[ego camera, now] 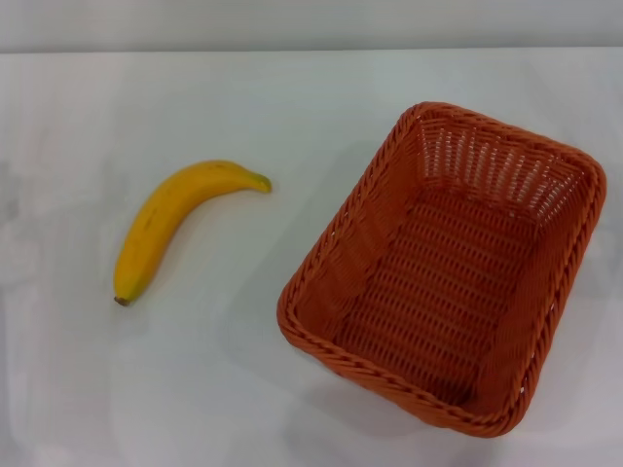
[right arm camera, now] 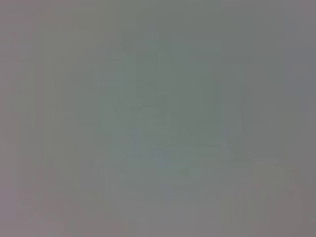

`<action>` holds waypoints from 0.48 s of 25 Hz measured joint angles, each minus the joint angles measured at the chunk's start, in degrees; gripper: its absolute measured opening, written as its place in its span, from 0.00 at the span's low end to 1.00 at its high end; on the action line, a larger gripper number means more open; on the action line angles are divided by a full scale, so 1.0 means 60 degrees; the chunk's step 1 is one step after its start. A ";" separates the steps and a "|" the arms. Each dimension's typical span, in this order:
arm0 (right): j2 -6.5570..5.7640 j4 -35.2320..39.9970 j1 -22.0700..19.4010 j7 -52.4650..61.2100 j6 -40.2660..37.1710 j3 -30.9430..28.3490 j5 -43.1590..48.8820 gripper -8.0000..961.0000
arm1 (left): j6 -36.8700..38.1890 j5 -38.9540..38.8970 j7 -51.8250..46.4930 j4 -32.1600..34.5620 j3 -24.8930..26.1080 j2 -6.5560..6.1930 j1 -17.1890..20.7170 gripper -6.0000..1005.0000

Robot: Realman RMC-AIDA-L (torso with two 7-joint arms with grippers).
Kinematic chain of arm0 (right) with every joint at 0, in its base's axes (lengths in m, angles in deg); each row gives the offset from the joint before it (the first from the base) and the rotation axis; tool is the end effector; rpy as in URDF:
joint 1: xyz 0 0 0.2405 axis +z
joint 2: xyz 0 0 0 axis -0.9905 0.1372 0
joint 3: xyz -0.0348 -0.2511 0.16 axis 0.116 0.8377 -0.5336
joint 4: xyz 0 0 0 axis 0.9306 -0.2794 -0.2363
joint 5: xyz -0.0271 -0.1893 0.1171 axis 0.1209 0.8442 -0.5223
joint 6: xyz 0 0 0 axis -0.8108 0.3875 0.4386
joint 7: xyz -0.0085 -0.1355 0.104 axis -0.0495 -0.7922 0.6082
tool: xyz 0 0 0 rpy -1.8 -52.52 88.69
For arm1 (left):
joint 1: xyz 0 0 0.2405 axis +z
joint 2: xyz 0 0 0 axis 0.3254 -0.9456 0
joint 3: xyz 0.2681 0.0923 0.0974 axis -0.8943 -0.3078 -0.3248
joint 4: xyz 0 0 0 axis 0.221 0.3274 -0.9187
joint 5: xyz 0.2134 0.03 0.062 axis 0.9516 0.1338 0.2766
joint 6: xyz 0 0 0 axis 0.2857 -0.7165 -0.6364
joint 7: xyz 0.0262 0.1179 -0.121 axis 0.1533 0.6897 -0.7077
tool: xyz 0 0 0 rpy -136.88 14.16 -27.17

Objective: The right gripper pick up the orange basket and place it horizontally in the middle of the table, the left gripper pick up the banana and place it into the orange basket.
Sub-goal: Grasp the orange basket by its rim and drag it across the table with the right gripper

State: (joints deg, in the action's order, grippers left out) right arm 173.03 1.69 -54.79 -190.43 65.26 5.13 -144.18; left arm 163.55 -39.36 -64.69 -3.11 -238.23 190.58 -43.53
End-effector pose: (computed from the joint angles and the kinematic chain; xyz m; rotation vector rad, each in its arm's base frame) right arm 0.4090 0.3907 0.0520 -1.3386 0.5906 0.8169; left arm -0.4127 0.3538 0.0086 -1.0774 -0.7670 -0.8881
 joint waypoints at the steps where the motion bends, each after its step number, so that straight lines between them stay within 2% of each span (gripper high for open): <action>1: -0.0016 0.0036 0.0013 0.0029 -0.0056 0.0066 0.0030 0.89 | 0.0001 -0.0006 0.0014 0.0001 0.0000 0.0004 0.0013 0.88; 7: -0.0010 0.0284 -0.0119 0.0318 -0.0019 0.0297 0.0068 0.89 | 0.0084 -0.0005 -0.0052 0.0041 -0.0004 0.0015 0.0081 0.87; 12: -0.0055 0.0773 -0.0375 0.1394 -0.0048 0.0845 0.0079 0.89 | 0.0263 0.0055 -0.0009 0.0041 -0.0115 0.0015 0.0178 0.87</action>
State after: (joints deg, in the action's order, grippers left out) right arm 172.70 6.33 -57.04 -182.07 64.98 10.20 -143.71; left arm 165.13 -39.03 -64.74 -2.87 -238.92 190.67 -42.46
